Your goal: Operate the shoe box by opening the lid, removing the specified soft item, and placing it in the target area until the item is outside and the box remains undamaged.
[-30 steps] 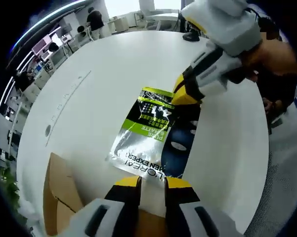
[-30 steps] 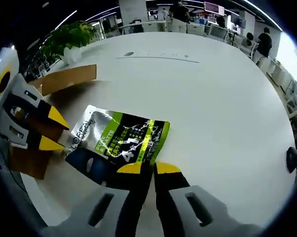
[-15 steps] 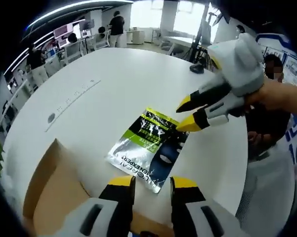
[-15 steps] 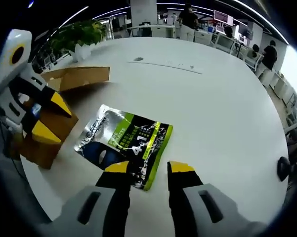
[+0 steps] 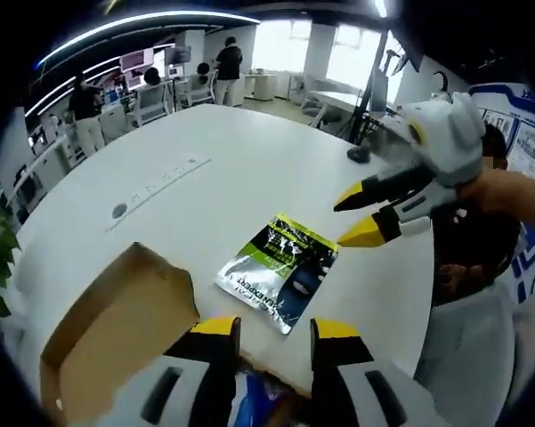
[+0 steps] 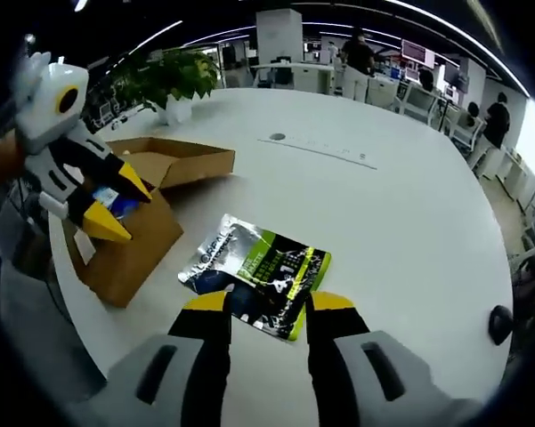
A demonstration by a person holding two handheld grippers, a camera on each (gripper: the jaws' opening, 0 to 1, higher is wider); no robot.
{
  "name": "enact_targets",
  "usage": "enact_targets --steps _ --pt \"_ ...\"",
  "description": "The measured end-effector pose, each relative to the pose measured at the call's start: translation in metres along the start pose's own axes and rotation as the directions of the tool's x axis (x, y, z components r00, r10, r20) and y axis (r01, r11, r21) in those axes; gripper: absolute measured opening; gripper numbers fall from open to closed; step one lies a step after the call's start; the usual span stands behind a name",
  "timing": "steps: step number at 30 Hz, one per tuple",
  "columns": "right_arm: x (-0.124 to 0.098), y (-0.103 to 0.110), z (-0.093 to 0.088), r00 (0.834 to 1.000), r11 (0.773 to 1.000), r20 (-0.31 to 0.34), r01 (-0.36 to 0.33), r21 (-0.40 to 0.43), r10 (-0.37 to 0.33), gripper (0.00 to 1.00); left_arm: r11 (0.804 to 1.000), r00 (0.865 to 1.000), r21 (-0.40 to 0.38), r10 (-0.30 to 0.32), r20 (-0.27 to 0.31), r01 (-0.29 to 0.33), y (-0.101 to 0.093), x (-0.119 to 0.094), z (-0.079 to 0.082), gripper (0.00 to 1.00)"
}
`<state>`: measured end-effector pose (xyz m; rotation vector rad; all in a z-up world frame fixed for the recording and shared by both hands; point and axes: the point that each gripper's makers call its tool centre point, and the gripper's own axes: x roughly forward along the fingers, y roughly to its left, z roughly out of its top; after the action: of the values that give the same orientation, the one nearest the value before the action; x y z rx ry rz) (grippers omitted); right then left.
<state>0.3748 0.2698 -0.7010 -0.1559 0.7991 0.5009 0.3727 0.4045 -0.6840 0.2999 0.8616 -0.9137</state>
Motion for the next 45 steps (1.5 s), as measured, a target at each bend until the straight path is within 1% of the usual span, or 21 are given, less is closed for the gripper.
enact_targets --steps 5,6,12,17,18,23,26,29,30,32,35,36,37,39,42,44,45 --pt "-0.006 0.018 0.01 0.999 0.999 0.021 -0.036 -0.017 0.036 0.31 0.999 0.999 -0.042 0.036 0.01 -0.035 0.015 -0.018 -0.015 0.31" --pt "-0.007 0.026 0.013 0.998 0.998 0.027 -0.051 -0.02 0.052 0.31 0.998 0.999 -0.048 0.041 0.012 -0.04 0.017 -0.02 -0.018 0.31" --pt "-0.008 0.054 0.027 0.992 0.993 0.058 -0.113 -0.023 0.115 0.33 0.992 0.996 -0.101 0.083 0.032 -0.08 0.032 -0.042 -0.033 0.31" --pt "-0.002 0.078 0.034 0.985 0.987 0.067 -0.16 -0.029 0.161 0.32 0.986 0.993 -0.124 0.114 0.036 -0.109 0.042 -0.059 -0.045 0.31" --pt "-0.002 0.082 0.035 0.983 0.986 0.068 -0.167 -0.03 0.169 0.32 0.984 0.991 -0.128 0.126 0.037 -0.121 0.048 -0.065 -0.05 0.31" --pt "0.004 0.105 0.039 0.976 0.978 0.066 -0.207 -0.026 0.209 0.32 0.973 0.984 -0.168 0.172 0.051 -0.161 0.061 -0.089 -0.065 0.32" --pt "0.011 0.123 0.045 0.968 0.971 0.079 -0.236 -0.027 0.237 0.31 0.965 0.979 -0.185 0.198 0.046 -0.186 0.068 -0.102 -0.078 0.33" --pt "0.016 0.137 0.05 0.962 0.966 0.086 -0.259 -0.027 0.26 0.31 0.952 0.972 -0.213 0.231 0.04 -0.218 0.075 -0.116 -0.093 0.33" --pt "0.017 0.144 0.052 0.958 0.962 0.087 -0.27 -0.03 0.272 0.31 0.951 0.971 -0.215 0.237 0.04 -0.223 0.076 -0.118 -0.095 0.33" --pt "0.021 0.155 0.055 0.952 0.956 0.086 -0.29 -0.036 0.292 0.31 0.942 0.965 -0.233 0.258 0.038 -0.242 0.08 -0.127 -0.105 0.33" --pt "0.026 0.165 0.057 0.948 0.951 0.082 -0.306 -0.045 0.309 0.3 0.925 0.958 -0.273 0.285 0.041 -0.264 0.086 -0.138 -0.116 0.33" --pt "0.028 0.17 0.058 0.944 0.948 0.082 -0.316 -0.044 0.319 0.3 0.916 0.954 -0.298 0.295 0.045 -0.269 0.089 -0.143 -0.119 0.33" --pt "0.03 0.174 0.06 0.941 0.945 0.082 -0.325 -0.043 0.327 0.3 0.911 0.952 -0.308 0.303 0.045 -0.275 0.091 -0.146 -0.122 0.33" --pt "0.034 0.182 0.062 0.938 0.941 0.08 -0.336 -0.042 0.338 0.3 0.903 0.946 -0.314 0.321 0.039 -0.293 0.096 -0.154 -0.13 0.33" --pt "0.044 0.194 0.062 0.932 0.934 0.068 -0.354 -0.046 0.356 0.29 0.882 0.936 -0.344 0.352 0.027 -0.322 0.105 -0.164 -0.143 0.33" --pt "0.049 0.2 0.062 0.93 0.932 0.06 -0.36 -0.053 0.363 0.29 0.872 0.93 -0.354 0.368 0.017 -0.338 0.108 -0.167 -0.15 0.33" --pt "0.052 0.204 0.062 0.929 0.93 0.057 -0.363 -0.053 0.366 0.29 0.864 0.925 -0.358 0.38 0.007 -0.353 0.111 -0.17 -0.156 0.33"
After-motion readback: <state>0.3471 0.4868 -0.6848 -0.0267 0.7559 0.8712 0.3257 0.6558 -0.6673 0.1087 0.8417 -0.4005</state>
